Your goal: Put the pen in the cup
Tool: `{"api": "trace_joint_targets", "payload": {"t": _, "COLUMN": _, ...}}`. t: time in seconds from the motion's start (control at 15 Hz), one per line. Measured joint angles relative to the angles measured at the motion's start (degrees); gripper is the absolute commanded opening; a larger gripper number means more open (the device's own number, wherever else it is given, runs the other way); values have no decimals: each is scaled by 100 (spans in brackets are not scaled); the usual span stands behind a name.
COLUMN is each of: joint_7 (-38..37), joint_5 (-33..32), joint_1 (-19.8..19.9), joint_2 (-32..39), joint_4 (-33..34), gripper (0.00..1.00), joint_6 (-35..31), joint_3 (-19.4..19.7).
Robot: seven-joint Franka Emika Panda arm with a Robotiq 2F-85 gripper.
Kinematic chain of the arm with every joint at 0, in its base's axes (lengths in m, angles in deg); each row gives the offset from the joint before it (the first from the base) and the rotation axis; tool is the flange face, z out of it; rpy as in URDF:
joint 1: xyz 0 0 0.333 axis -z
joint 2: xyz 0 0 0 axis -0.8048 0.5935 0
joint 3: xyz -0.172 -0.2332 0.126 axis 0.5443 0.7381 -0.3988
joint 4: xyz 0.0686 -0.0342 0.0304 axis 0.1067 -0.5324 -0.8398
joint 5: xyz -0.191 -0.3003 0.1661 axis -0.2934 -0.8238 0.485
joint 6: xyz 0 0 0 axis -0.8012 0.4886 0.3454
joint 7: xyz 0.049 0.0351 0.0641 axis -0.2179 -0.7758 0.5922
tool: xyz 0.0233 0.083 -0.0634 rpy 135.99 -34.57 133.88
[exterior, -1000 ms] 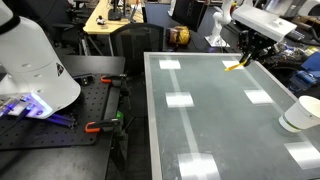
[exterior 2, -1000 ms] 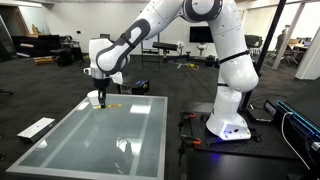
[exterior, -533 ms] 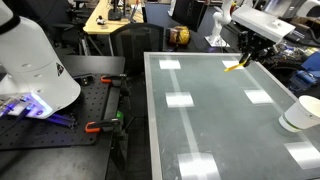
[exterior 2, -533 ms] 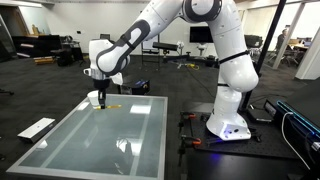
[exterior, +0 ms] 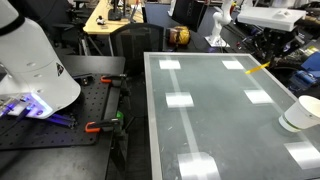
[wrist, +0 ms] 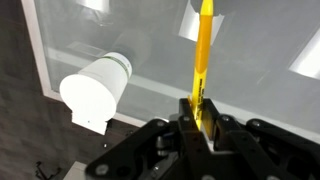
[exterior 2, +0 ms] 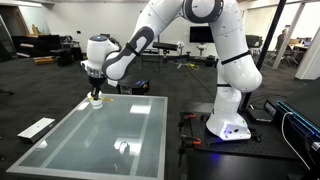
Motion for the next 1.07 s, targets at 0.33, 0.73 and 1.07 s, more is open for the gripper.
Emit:
{"api": "trace_joint_targets", "payload": {"t": 0.33, "joint_7": -2326, "joint_5": -1620, "joint_1": -1361, "joint_2": 45, "joint_4": 51, "gripper": 4, "joint_6": -255, "joint_3": 1561}}
{"api": "trace_joint_targets", "payload": {"t": 0.73, "joint_7": -4997, "joint_5": -3290, "joint_1": -2448, "joint_2": 427, "joint_4": 289, "gripper": 4, "joint_6": -172, "joint_3": 2685}}
{"api": "trace_joint_targets", "payload": {"t": 1.07, "joint_7": -7273, "joint_5": -5047, "joint_1": -2226, "joint_2": 653, "joint_4": 696, "gripper": 4, "joint_6": 647, "joint_3": 2297}}
